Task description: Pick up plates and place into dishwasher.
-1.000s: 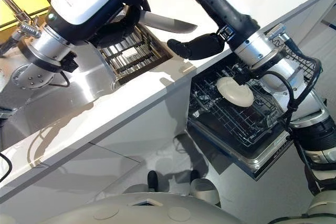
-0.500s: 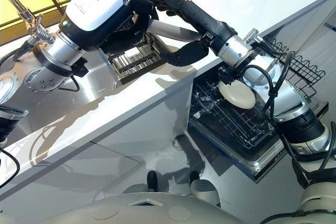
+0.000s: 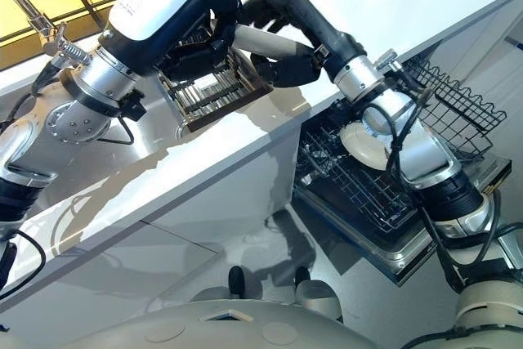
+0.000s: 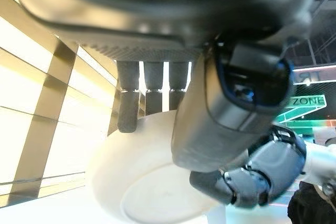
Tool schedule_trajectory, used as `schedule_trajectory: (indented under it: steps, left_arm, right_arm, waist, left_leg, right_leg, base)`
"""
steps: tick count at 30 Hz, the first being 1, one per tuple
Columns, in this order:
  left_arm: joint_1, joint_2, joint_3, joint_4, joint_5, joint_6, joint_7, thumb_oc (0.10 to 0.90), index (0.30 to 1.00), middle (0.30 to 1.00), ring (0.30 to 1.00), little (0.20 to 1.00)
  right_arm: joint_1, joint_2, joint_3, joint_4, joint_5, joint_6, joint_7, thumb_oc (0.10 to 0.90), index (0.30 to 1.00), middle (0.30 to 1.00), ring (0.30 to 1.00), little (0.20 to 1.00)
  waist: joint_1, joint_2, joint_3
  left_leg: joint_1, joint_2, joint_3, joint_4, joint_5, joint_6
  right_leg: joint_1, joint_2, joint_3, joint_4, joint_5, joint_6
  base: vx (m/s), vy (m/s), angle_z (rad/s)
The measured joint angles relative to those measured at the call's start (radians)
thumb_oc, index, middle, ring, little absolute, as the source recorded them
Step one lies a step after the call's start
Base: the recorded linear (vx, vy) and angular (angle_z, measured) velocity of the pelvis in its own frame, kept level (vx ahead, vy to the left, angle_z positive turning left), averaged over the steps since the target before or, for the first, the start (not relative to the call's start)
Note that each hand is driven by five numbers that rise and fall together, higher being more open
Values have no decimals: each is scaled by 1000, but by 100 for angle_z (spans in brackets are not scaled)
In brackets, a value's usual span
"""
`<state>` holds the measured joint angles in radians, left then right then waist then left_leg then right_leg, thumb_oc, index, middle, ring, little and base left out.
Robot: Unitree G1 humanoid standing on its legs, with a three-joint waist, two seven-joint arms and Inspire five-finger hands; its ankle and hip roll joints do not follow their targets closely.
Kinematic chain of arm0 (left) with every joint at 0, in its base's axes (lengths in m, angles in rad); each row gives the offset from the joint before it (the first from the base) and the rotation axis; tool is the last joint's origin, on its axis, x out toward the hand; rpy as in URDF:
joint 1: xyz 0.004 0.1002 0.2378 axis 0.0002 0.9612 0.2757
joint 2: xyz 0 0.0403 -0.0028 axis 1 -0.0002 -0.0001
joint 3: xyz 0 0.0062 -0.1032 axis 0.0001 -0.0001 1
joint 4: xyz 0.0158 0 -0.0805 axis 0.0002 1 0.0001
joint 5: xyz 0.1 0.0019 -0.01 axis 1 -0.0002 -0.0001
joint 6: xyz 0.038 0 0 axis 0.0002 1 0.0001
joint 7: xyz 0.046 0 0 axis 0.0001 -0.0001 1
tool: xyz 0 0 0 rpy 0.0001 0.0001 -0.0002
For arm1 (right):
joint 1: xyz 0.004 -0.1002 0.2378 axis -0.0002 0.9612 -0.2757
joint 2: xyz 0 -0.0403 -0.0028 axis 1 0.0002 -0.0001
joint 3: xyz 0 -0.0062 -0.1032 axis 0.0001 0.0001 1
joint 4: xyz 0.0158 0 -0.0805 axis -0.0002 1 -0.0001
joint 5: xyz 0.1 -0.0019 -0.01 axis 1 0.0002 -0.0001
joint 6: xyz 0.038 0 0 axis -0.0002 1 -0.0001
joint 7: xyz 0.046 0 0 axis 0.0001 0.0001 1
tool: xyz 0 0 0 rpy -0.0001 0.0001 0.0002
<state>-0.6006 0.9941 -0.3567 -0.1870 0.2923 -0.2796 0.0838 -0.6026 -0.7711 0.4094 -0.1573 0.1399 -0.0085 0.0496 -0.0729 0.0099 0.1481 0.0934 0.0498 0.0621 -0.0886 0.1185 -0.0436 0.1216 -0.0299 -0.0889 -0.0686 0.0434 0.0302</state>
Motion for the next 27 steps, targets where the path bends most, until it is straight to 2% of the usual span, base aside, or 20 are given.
schedule_trajectory:
  steps: [9, 10, 11, 12, 17, 21, 23, 27]
  left_arm:
    - [0, -2, 0, 0, -18, -5, -9, 100, 300, 300, 300, 200]
    - [0, -2, 0, 0, -18, -4, -9, 171, 361, 361, 361, 271]
    - [0, -2, 0, 0, -18, -4, -9, 608, 735, 735, 735, 708]
    - [0, -2, 0, 0, -21, -2, -9, 800, 900, 900, 900, 900]
    - [9, -33, 10, -3, -159, 50, -24, 800, 900, 900, 900, 900]
    - [42, -52, 66, -2, -234, 88, -20, 800, 900, 900, 900, 900]
    - [62, -51, 109, 27, -234, 101, -5, 800, 900, 900, 900, 900]
    - [124, -40, 211, 111, -234, 129, 30, 800, 900, 900, 900, 900]
  right_arm:
    - [1, 10, -1, 7, -2, -3, -40, 100, 300, 300, 300, 200]
    - [1, 10, -1, 7, -2, -3, -41, 100, 300, 300, 300, 200]
    - [2, 10, -1, 7, -2, -3, -41, 100, 300, 300, 300, 200]
    - [1, 11, -1, 7, -2, -3, -43, 100, 300, 300, 300, 200]
    - [2, 41, -5, 39, -3, -20, -106, 100, 300, 300, 300, 200]
    - [14, 45, -30, 89, -3, -51, -190, 100, 300, 300, 300, 200]
    - [41, 50, -90, 126, -3, -85, -244, 100, 300, 300, 300, 200]
    - [108, 50, -239, 176, -13, -103, -361, 100, 300, 300, 300, 200]
  waist:
    - [15, 0, 0]
    - [16, 0, 0]
    - [16, 0, 0]
    - [16, 0, 0]
    - [17, 0, 0]
    - [20, 0, 0]
    - [24, 0, 0]
    - [25, 1, 0]
  left_leg:
    - [0, -1, -15, 0, 0, 0]
    - [0, -1, -16, 0, 0, 0]
    - [0, -1, -16, 0, 0, 0]
    - [0, -1, -17, 0, 0, 0]
    - [0, -1, -17, 0, 0, 0]
    - [0, -1, -17, 0, 0, -1]
    - [0, -1, -17, 0, 0, -1]
    - [0, -2, -17, 0, -1, -2]
  right_leg:
    - [9, 0, -8, -5, 0, 0]
    - [10, 0, -8, -5, 0, 0]
    - [11, 0, -9, -5, 0, 0]
    - [11, 0, -9, -5, 0, 0]
    - [11, 1, -9, -6, 0, 0]
    - [12, 1, -9, -9, 0, 0]
    - [12, 0, -9, -11, 0, 0]
    - [15, 0, -11, -17, 0, 0]
  base:
    - [7, -3, 4]
    - [2, -6, 3]
    - [0, 0, 0]
    - [0, 0, 0]
    - [0, 0, 0]
    - [0, 0, 0]
    - [0, 0, 0]
    - [0, 0, 0]
